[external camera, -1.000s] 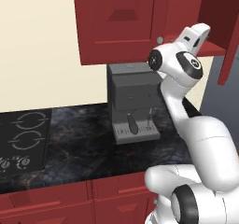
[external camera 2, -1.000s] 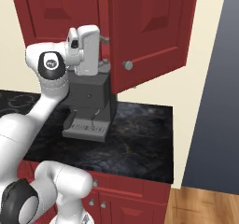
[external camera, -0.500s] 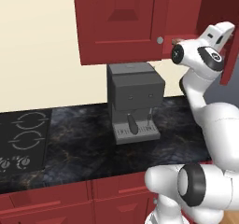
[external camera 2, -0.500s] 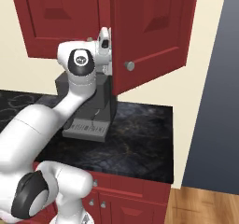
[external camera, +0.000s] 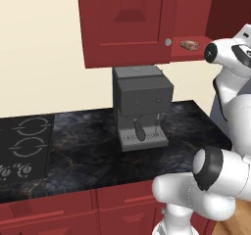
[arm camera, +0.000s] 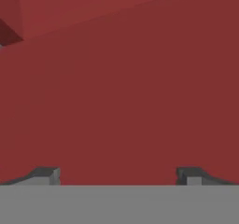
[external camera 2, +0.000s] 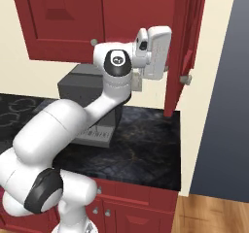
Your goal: Open the cabinet. Pick the bar soap and place it next to the sink. Then close the cabinet.
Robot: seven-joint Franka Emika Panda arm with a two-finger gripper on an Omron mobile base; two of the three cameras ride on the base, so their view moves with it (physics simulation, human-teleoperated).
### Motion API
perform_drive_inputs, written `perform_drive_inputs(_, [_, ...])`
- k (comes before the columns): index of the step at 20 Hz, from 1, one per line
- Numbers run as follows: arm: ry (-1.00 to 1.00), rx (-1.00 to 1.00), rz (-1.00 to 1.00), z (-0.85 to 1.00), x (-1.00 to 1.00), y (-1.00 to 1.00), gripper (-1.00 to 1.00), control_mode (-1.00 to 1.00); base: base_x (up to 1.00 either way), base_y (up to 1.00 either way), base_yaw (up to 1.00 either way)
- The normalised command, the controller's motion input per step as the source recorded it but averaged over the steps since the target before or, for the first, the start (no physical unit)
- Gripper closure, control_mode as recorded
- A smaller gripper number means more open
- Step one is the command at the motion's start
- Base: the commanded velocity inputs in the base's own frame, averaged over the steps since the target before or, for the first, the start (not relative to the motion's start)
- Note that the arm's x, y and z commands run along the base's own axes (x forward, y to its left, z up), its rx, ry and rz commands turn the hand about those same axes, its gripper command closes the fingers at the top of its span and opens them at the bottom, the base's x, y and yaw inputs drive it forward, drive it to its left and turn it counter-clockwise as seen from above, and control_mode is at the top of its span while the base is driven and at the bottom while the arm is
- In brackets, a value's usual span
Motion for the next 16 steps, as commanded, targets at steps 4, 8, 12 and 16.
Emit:
perform_drive_inputs(4, [0.00, 0.01, -0.04, -0.04, -0.06, -0.58, -1.00, -1.00, 0.00, 0.00, 0.00])
perform_drive_inputs(8, [-0.04, 0.17, 0.14, 0.00, -0.06, 0.18, -1.00, -1.00, 0.00, 0.00, 0.00])
perform_drive_inputs(12, [-0.16, 0.22, 0.22, 0.00, -0.05, 0.50, -1.00, -1.00, 0.00, 0.00, 0.00])
perform_drive_inputs(16, [-0.15, 0.23, 0.28, 0.00, 0.00, 0.52, -1.00, -1.00, 0.00, 0.00, 0.00])
